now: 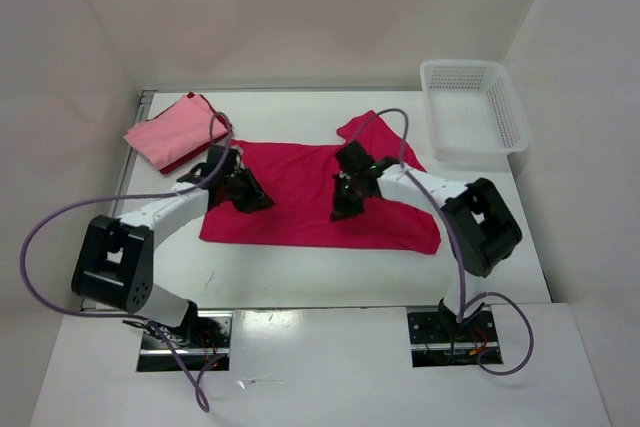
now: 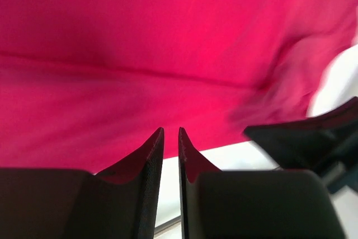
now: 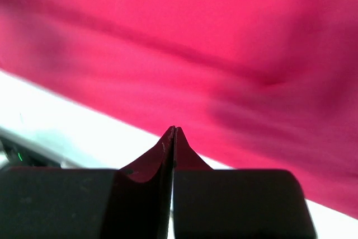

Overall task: Fold and stack the t-shirts
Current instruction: Fold the flattened tshirt in 1/3 of the way

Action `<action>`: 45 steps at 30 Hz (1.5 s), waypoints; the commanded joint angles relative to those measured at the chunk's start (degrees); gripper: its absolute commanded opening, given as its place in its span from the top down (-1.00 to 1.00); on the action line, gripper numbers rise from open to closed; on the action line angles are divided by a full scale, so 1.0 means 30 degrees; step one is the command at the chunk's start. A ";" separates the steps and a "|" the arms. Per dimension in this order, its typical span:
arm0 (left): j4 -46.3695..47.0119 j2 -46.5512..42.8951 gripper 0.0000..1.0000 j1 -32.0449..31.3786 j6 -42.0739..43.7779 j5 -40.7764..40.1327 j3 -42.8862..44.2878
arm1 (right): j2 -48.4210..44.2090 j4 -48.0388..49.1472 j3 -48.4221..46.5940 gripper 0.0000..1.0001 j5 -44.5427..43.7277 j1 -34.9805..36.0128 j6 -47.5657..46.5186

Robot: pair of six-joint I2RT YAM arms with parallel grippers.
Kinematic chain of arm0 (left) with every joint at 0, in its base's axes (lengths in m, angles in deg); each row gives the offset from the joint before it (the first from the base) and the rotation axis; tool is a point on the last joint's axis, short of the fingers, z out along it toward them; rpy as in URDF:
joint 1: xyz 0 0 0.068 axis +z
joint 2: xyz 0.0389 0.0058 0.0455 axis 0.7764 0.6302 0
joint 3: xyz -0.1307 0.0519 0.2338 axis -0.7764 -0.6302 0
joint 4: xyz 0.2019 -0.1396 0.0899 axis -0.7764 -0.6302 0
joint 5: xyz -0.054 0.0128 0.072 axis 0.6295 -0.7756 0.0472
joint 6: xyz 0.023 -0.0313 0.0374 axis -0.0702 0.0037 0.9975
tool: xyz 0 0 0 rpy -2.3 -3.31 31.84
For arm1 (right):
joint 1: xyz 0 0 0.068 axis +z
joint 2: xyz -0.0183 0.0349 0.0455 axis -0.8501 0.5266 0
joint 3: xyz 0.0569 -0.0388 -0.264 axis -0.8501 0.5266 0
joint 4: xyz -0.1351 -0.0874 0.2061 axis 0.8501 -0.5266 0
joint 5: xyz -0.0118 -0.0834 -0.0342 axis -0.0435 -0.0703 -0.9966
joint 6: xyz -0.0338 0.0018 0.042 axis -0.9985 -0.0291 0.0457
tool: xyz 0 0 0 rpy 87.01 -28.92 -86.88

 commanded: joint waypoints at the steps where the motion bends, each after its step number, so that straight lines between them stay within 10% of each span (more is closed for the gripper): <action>1: 0.0703 0.1143 0.55 -0.1762 -0.0372 -0.0858 -0.0445 | 0.1089 0.1550 -0.0697 1.00 0.0967 0.1563 0.0814; 16: 0.1584 0.2875 0.39 -0.2327 -0.2596 -0.2093 -0.4456 | 0.4929 0.2439 -0.1840 1.00 0.0674 0.3642 0.0816; 34: -0.3227 -0.6760 0.31 -0.0249 -0.2134 -0.1861 -0.7593 | 0.2646 0.0474 0.0009 0.86 0.2608 0.4201 -0.0852; 42: -0.2057 -0.4490 0.36 0.1595 0.1384 -0.5402 0.0106 | 0.1448 -0.1256 -0.4506 0.53 0.2139 0.3237 -0.1645; 45: -0.0411 -0.1506 0.39 0.3320 0.1560 -0.5196 0.1832 | 0.0803 -0.0819 -0.4711 0.75 0.2342 0.2095 -0.1645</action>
